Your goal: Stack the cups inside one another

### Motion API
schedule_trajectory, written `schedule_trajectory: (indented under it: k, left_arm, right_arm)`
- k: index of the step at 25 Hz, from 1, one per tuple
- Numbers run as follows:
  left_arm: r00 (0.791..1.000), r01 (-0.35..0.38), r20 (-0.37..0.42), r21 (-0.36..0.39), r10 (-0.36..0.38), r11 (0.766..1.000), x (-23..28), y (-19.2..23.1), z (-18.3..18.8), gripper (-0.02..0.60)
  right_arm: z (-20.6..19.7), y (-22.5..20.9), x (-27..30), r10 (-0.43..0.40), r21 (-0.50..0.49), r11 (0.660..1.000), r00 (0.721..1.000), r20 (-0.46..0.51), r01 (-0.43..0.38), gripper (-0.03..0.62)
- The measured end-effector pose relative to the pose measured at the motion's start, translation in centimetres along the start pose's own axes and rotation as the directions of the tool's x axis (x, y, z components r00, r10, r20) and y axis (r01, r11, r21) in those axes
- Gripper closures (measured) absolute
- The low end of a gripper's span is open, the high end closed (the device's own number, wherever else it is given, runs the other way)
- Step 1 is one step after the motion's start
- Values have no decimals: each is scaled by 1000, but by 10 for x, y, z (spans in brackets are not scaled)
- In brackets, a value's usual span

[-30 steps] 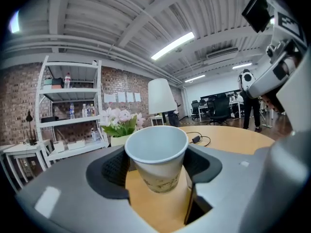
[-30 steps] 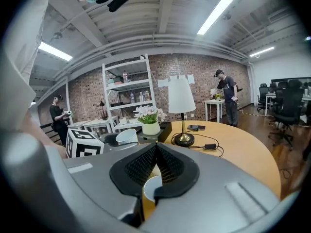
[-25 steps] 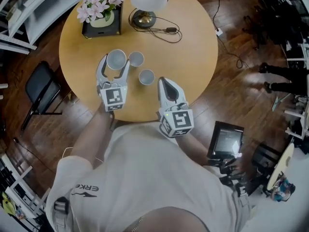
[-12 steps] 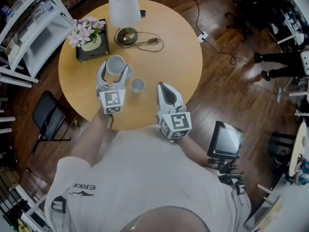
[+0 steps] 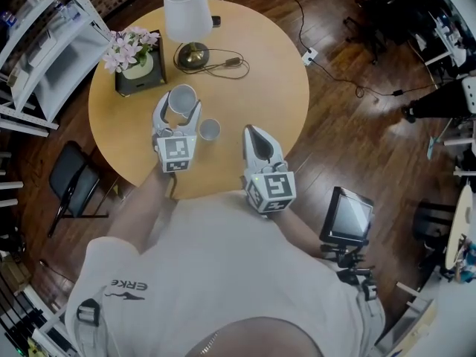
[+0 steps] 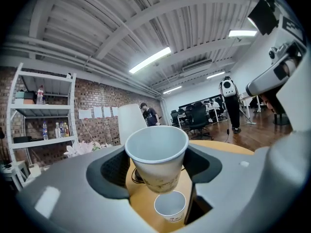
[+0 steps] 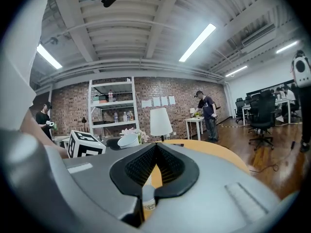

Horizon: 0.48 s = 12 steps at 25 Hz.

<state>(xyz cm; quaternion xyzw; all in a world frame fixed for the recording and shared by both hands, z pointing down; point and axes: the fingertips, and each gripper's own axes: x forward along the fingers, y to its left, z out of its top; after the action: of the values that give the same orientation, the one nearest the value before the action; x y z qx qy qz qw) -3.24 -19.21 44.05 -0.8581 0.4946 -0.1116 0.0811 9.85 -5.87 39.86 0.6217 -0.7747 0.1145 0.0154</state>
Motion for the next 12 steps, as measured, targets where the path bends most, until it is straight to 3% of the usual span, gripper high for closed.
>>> schedule_trajectory:
  k: [12]
  left_arm:
    - [996,25,-83,-23,-27,999,13,-15,-35,245]
  right_arm:
    - [-10,-12,19,15,-18,1000,998,-53,-16,580]
